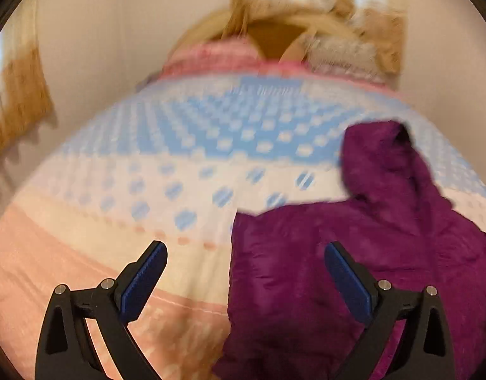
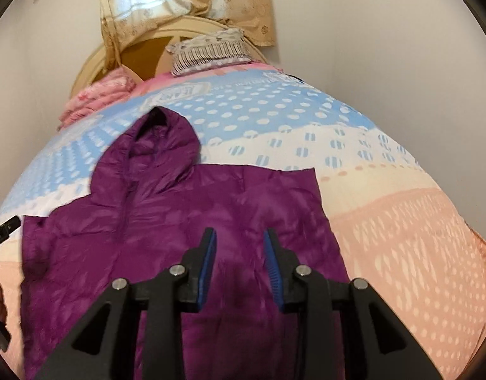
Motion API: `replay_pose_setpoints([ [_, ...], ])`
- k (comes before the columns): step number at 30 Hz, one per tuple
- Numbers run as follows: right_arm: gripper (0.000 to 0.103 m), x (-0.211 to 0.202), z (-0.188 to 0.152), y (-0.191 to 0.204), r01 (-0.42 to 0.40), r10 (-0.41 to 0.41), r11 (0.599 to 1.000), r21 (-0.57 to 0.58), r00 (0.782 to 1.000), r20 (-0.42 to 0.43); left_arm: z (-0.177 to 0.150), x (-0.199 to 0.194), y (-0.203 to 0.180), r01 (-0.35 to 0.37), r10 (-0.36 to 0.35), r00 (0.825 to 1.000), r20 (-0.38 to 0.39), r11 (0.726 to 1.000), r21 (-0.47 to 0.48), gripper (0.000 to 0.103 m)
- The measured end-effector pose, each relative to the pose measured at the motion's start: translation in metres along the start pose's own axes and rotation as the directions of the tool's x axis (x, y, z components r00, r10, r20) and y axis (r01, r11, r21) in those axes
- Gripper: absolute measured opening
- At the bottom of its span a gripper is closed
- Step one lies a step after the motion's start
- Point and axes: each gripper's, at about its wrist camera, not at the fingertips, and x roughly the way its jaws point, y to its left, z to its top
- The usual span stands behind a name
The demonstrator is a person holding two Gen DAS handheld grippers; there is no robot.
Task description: Fold large clothes
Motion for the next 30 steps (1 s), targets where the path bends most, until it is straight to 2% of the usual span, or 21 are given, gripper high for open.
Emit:
replay_pose_setpoints([
  [2, 0.035, 0.030, -0.004, -0.002, 0.040, -0.040, 0.999, 0.012, 0.998, -0.045, -0.011, 0.030, -0.004, -0.015, 0.015, 0.996, -0.093, 1.000, -0.004, 0.100],
  [4, 0.034, 0.051, -0.013, -0.008, 0.063, -0.061, 0.998, 0.023, 0.994, -0.091, -0.027, 0.046, -0.009, -0.020, 0.020, 0.992, -0.122, 1.000, -0.001, 0.100],
  [6, 0.033, 0.056, -0.022, -0.016, 0.059, -0.055, 0.997, 0.040, 0.995, -0.087, -0.036, 0.051, -0.011, 0.006, -0.006, 0.993, -0.115, 1.000, -0.005, 0.100],
  [12, 0.033, 0.056, -0.024, -0.016, 0.071, -0.068, 0.997, 0.031, 0.994, -0.081, -0.037, 0.058, -0.001, 0.048, -0.058, 0.989, -0.133, 0.996, -0.077, 0.102],
  [18, 0.033, 0.059, -0.025, -0.013, 0.079, -0.077, 0.997, 0.019, 0.994, -0.079, -0.036, 0.055, -0.006, 0.039, -0.047, 0.991, -0.128, 0.997, -0.065, 0.102],
  [19, 0.034, 0.058, -0.024, -0.013, 0.072, -0.070, 0.997, 0.019, 0.994, -0.084, -0.035, 0.052, -0.005, 0.032, -0.040, 0.990, -0.138, 0.998, -0.054, 0.102],
  [21, 0.043, 0.054, -0.018, -0.014, 0.017, -0.016, 1.000, 0.004, 0.993, -0.119, -0.026, 0.038, -0.001, 0.008, -0.011, 0.989, -0.150, 1.000, -0.020, 0.102],
  [23, 0.058, 0.043, -0.006, -0.012, -0.040, 0.035, 0.999, -0.036, 0.991, -0.132, -0.006, 0.015, 0.002, 0.041, -0.040, 0.996, -0.077, 0.999, 0.004, 0.102],
  [25, 0.060, 0.033, 0.015, -0.007, -0.078, 0.069, 0.993, -0.088, 0.993, -0.099, 0.019, 0.002, -0.001, 0.092, -0.090, 0.995, -0.035, 0.995, 0.031, 0.102],
  [26, 0.060, 0.032, 0.030, -0.004, -0.100, 0.092, 0.990, -0.098, 0.992, -0.087, 0.033, 0.003, -0.004, 0.119, -0.118, 0.992, -0.037, 0.992, 0.033, 0.102],
  [28, 0.061, 0.040, 0.056, 0.002, -0.178, 0.173, 0.982, -0.069, 0.982, -0.082, 0.058, 0.012, -0.016, 0.174, -0.173, 0.984, -0.050, 0.984, 0.022, 0.102],
  [30, 0.062, 0.056, 0.085, 0.011, -0.222, 0.219, 0.974, -0.052, 0.973, -0.072, 0.078, 0.022, -0.034, 0.188, -0.186, 0.982, -0.038, 0.982, 0.035, 0.102],
])
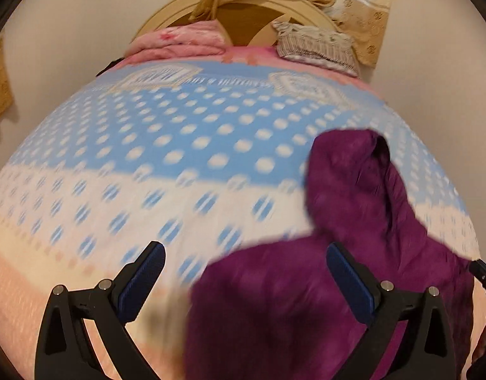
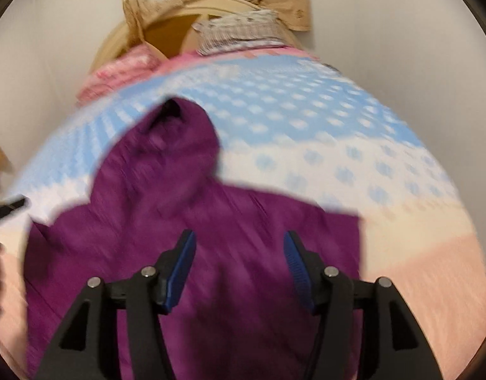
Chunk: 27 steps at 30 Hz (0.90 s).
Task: Fold large clothes
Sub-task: 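Grasp the hem with the left tool while the right tool holds it, lifting toward the hood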
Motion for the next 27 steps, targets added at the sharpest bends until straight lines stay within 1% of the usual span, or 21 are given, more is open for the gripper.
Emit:
replay_pose_setpoints([
  [1, 0.062, 0.007, 0.011, 0.003, 0.004, -0.004, 1.000, -0.005, 1.000, 0.009, 0.009, 0.008, -0.008, 0.000, 0.000, 1.000, -0.003, 1.000, 0.013, 0.102],
  [3, 0.063, 0.023, 0.031, 0.008, 0.006, -0.006, 1.000, -0.015, 1.000, 0.018, 0.032, 0.034, -0.026, -0.001, 0.002, 0.999, -0.040, 0.999, 0.034, 0.102],
  [5, 0.063, 0.047, 0.052, 0.016, -0.008, 0.009, 0.999, -0.040, 1.000, 0.013, 0.047, 0.052, -0.037, -0.021, 0.023, 0.999, -0.045, 0.999, 0.043, 0.102],
  [7, 0.063, 0.066, 0.063, 0.020, 0.000, 0.001, 0.998, -0.063, 1.000, 0.019, 0.058, 0.074, -0.046, -0.018, 0.021, 0.998, -0.059, 0.998, 0.052, 0.102],
  [8, 0.063, 0.074, 0.065, 0.020, -0.001, 0.002, 0.998, -0.065, 1.000, 0.020, 0.060, 0.080, -0.048, -0.017, 0.021, 0.998, -0.068, 0.998, 0.052, 0.102],
  [11, 0.063, 0.111, 0.080, 0.014, -0.016, 0.016, 0.999, -0.033, 1.000, -0.004, 0.069, 0.119, -0.053, -0.011, 0.016, 0.993, -0.114, 0.999, 0.040, 0.102],
  [13, 0.063, 0.129, 0.085, 0.011, -0.025, 0.025, 1.000, -0.010, 1.000, -0.015, 0.072, 0.134, -0.054, -0.013, 0.017, 0.991, -0.130, 0.999, 0.033, 0.102],
  [16, 0.063, 0.154, 0.092, 0.011, -0.053, 0.053, 0.999, 0.001, 0.997, -0.057, 0.077, 0.157, -0.054, 0.018, -0.018, 0.990, -0.142, 1.000, -0.002, 0.101],
  [18, 0.063, 0.164, 0.093, 0.014, -0.040, 0.038, 0.999, -0.017, 0.997, -0.073, 0.074, 0.169, -0.056, 0.034, -0.034, 0.988, -0.154, 0.999, -0.006, 0.098],
  [19, 0.063, 0.173, 0.092, 0.015, -0.049, 0.046, 0.999, -0.021, 0.995, -0.093, 0.071, 0.175, -0.058, 0.040, -0.039, 0.987, -0.158, 0.999, 0.005, 0.088],
  [20, 0.062, 0.183, 0.090, 0.016, -0.065, 0.062, 0.998, -0.020, 0.990, -0.126, 0.070, 0.180, -0.060, 0.047, -0.043, 0.985, -0.166, 0.999, 0.016, 0.067],
  [21, 0.059, 0.191, 0.088, 0.017, -0.068, 0.063, 0.997, -0.029, 0.986, -0.154, 0.066, 0.185, -0.063, 0.045, -0.039, 0.985, -0.170, 0.998, 0.036, 0.065],
  [22, 0.049, 0.196, 0.086, 0.019, -0.056, 0.047, 0.997, -0.047, 0.985, -0.168, 0.064, 0.183, -0.067, 0.035, -0.026, 0.990, -0.139, 0.997, 0.062, 0.060],
  [23, 0.040, 0.196, 0.085, 0.022, -0.041, 0.029, 0.996, -0.075, 0.988, -0.152, 0.062, 0.181, -0.071, 0.042, -0.032, 0.993, -0.110, 0.995, 0.088, 0.036],
  [24, 0.027, 0.194, 0.085, 0.024, -0.046, 0.032, 0.994, -0.095, 0.989, -0.142, 0.061, 0.180, -0.076, 0.073, -0.059, 0.992, -0.112, 0.990, 0.120, 0.021],
  [25, 0.009, 0.191, 0.086, 0.025, -0.062, 0.048, 0.994, -0.093, 0.988, -0.146, 0.061, 0.178, -0.079, 0.099, -0.083, 0.989, -0.119, 0.986, 0.135, 0.002],
  [26, 0.009, 0.185, 0.086, 0.025, -0.063, 0.049, 0.993, -0.099, 0.990, -0.134, 0.062, 0.175, -0.082, 0.118, -0.100, 0.986, -0.131, 0.983, 0.139, 0.000],
  [27, 0.008, 0.177, 0.086, 0.027, -0.066, 0.052, 0.991, -0.113, 0.992, -0.119, 0.063, 0.168, -0.083, 0.125, -0.108, 0.987, -0.119, 0.982, 0.143, 0.000],
])
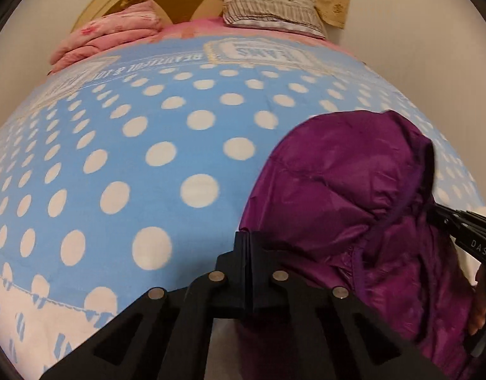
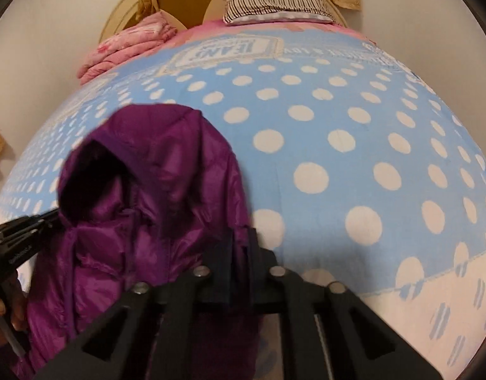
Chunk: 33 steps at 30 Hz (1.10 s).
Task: Fold large clothes
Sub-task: 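Grasp the hem with the left tool while the right tool holds it, lifting toward the hood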
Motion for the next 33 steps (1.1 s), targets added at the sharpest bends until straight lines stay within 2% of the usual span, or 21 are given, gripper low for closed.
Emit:
replay_pose_setpoints([
  [3, 0.006, -0.029, -0.006, 0.003, -0.007, 0.009, 1.000, -0.027, 0.998, 0.056, -0.001, -0.028, -0.003, 0.019, -0.021, 0.998, 0.062, 1.000, 0.022, 0.000],
  [7, 0.005, -0.069, -0.019, 0.000, -0.021, 0.024, 0.999, -0.028, 0.990, 0.141, -0.006, -0.069, 0.002, 0.078, -0.077, 0.989, 0.126, 0.997, -0.001, 0.000],
  [9, 0.005, -0.075, -0.023, 0.001, -0.022, 0.026, 0.999, -0.027, 0.990, 0.138, -0.011, -0.081, -0.001, 0.081, -0.084, 0.986, 0.142, 0.996, 0.027, 0.000],
  [10, 0.006, -0.074, -0.024, 0.000, -0.025, 0.026, 1.000, -0.018, 0.994, 0.107, -0.013, -0.082, -0.005, 0.044, -0.050, 0.990, 0.130, 0.998, 0.053, 0.000],
  [12, 0.010, -0.076, -0.023, 0.000, -0.033, 0.030, 0.999, 0.034, 0.997, 0.078, -0.009, -0.077, -0.008, 0.034, -0.039, 0.993, 0.108, 0.998, 0.050, 0.000],
  [13, 0.028, -0.077, -0.021, 0.001, -0.021, 0.017, 0.999, 0.049, 0.997, 0.080, -0.008, -0.074, -0.009, 0.021, -0.026, 0.994, 0.103, 0.999, 0.047, 0.000],
  [14, 0.067, -0.075, -0.017, 0.001, -0.011, 0.007, 0.999, 0.051, 0.996, 0.083, -0.006, -0.068, -0.008, -0.020, 0.018, 0.996, 0.089, 0.999, 0.027, 0.001],
  [15, 0.077, -0.077, -0.017, 0.005, 0.007, -0.011, 0.999, 0.042, 0.995, 0.103, -0.005, -0.060, -0.005, -0.031, 0.031, 0.997, 0.077, 1.000, -0.003, 0.001],
  [16, 0.077, -0.077, -0.016, 0.010, 0.007, -0.008, 1.000, 0.013, 0.994, 0.111, -0.004, -0.051, -0.001, -0.038, 0.040, 0.997, 0.059, 0.999, -0.035, 0.001],
  [20, 0.068, -0.048, -0.001, 0.006, 0.027, -0.024, 0.999, -0.041, 0.996, 0.087, 0.002, -0.009, 0.010, -0.103, 0.099, 0.994, -0.040, 0.991, -0.089, 0.002],
  [23, 0.066, -0.030, 0.007, -0.002, -0.002, 0.002, 1.000, 0.004, 0.997, 0.081, 0.008, 0.013, 0.013, -0.088, 0.081, 0.994, -0.076, 0.991, -0.099, 0.003],
  [26, 0.062, -0.004, 0.011, -0.003, -0.015, 0.014, 1.000, 0.007, 0.999, 0.049, 0.009, 0.021, 0.012, -0.077, 0.074, 0.996, -0.043, 0.994, -0.079, 0.008],
  [27, 0.059, 0.014, 0.010, -0.002, -0.023, 0.023, 1.000, -0.005, 1.000, -0.006, 0.009, 0.023, 0.012, -0.073, 0.071, 0.997, -0.033, 0.995, -0.068, 0.009],
  [28, 0.043, 0.022, 0.006, 0.001, -0.010, 0.009, 0.999, -0.033, 0.999, -0.042, 0.007, 0.021, 0.011, -0.067, 0.066, 0.998, -0.023, 0.996, -0.062, 0.011],
  [29, 0.025, 0.027, 0.002, 0.006, 0.024, -0.027, 0.997, -0.078, 0.999, -0.041, 0.007, 0.021, 0.012, -0.058, 0.057, 0.998, -0.019, 0.997, -0.060, 0.011],
  [31, 0.006, 0.021, 0.001, 0.011, 0.013, -0.015, 0.995, -0.099, 1.000, -0.017, 0.008, 0.017, 0.012, -0.033, 0.033, 0.999, 0.000, 0.998, -0.048, 0.010],
  [32, 0.005, 0.016, 0.001, 0.012, 0.020, -0.020, 0.995, -0.100, 1.000, -0.002, 0.008, 0.011, 0.010, -0.028, 0.028, 0.999, 0.032, 0.999, -0.019, 0.000],
  [33, 0.005, 0.004, 0.002, 0.014, 0.031, -0.027, 0.993, -0.116, 0.999, 0.035, 0.006, 0.002, 0.005, -0.029, 0.029, 0.998, 0.059, 1.000, 0.005, 0.000],
])
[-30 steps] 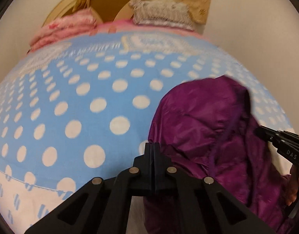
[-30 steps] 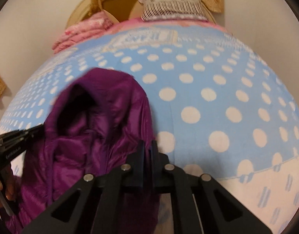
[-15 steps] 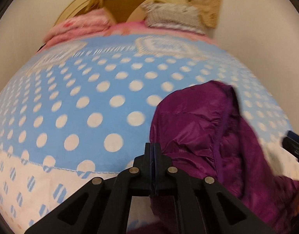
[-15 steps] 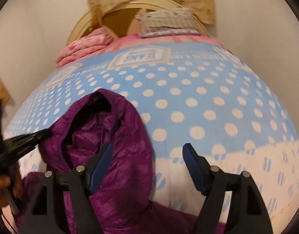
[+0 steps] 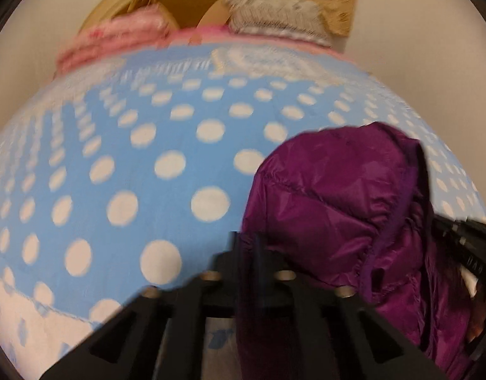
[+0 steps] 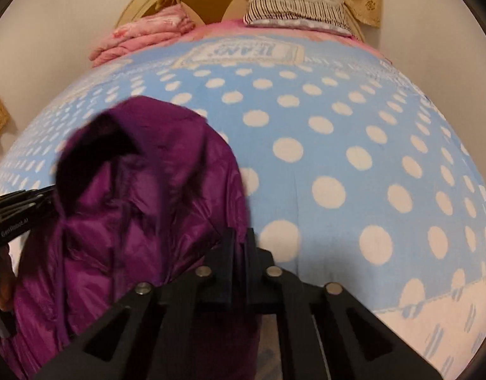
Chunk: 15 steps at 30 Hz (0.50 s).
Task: Fold large clothes
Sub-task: 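Grasp the hem with the left tool while the right tool holds it, lifting toward the hood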
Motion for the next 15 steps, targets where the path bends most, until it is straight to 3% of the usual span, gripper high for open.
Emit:
replay_pose_setpoints([
  [2, 0.004, -0.024, -0.001, 0.003, 0.000, 0.001, 1.000, -0.023, 0.998, 0.062, 0.002, -0.017, -0.006, -0.002, 0.000, 0.999, 0.052, 0.999, 0.041, 0.000],
  [8, 0.003, -0.105, -0.024, 0.004, 0.003, 0.009, 0.998, -0.056, 0.977, 0.212, 0.003, -0.095, -0.015, 0.077, -0.088, 0.982, 0.169, 0.994, 0.074, 0.000],
  [11, 0.003, -0.141, -0.049, 0.005, -0.003, 0.023, 0.997, -0.077, 0.963, 0.268, -0.023, -0.144, -0.018, 0.138, -0.163, 0.961, 0.222, 0.983, 0.122, 0.000],
  [15, 0.003, -0.184, -0.092, 0.007, -0.004, 0.035, 0.994, -0.105, 0.954, 0.297, -0.074, -0.188, -0.021, 0.188, -0.224, 0.947, 0.230, 0.967, 0.171, 0.000],
])
